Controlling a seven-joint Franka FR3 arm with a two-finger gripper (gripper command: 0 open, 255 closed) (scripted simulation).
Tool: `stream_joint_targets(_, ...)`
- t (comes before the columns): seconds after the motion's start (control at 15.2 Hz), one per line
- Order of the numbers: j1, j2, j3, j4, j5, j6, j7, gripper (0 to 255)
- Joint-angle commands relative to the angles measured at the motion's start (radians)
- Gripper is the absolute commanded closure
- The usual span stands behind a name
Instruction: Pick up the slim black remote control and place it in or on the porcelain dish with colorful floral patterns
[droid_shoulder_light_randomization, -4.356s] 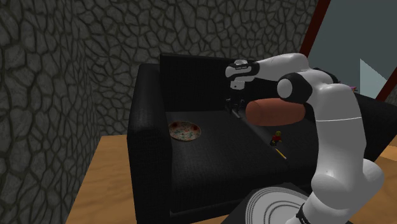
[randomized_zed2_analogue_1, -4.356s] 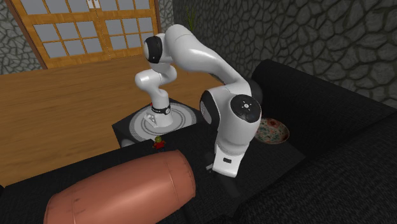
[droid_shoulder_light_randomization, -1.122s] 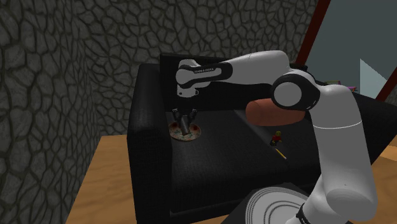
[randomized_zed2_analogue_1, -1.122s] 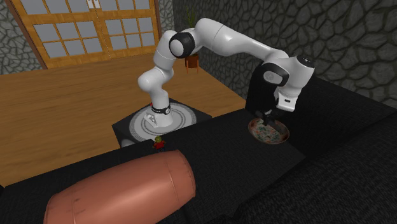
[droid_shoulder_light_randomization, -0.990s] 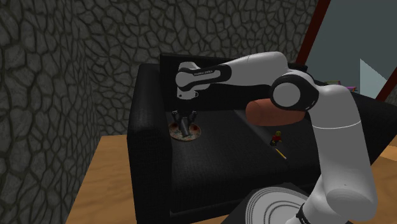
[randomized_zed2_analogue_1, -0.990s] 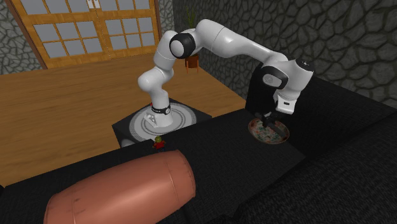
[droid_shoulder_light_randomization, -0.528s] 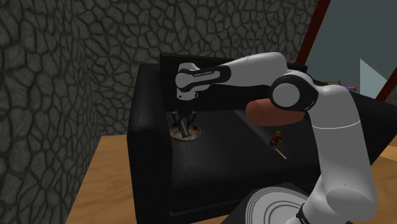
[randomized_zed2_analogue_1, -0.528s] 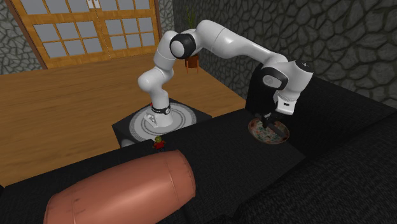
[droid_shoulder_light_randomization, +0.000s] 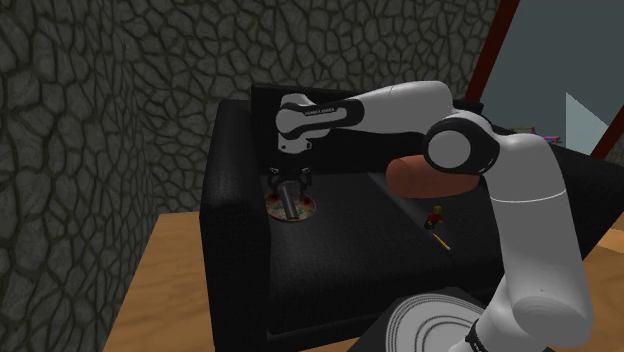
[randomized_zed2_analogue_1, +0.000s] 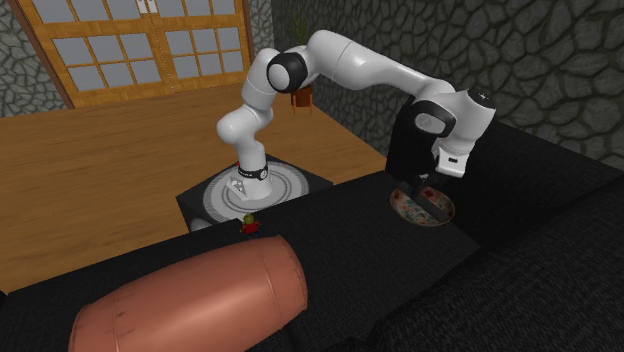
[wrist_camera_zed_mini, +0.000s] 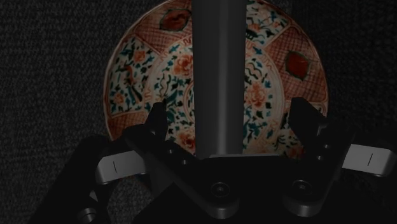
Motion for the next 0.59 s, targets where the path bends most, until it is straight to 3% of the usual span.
stream_joint_targets(0.0,-0.004,0.003,-0.001,0.068,-0.002,-0.066,0.004,0)
stream_joint_targets(0.53,-0.006,0.007,-0.001,0.101,-0.002,-0.094,0.006,0)
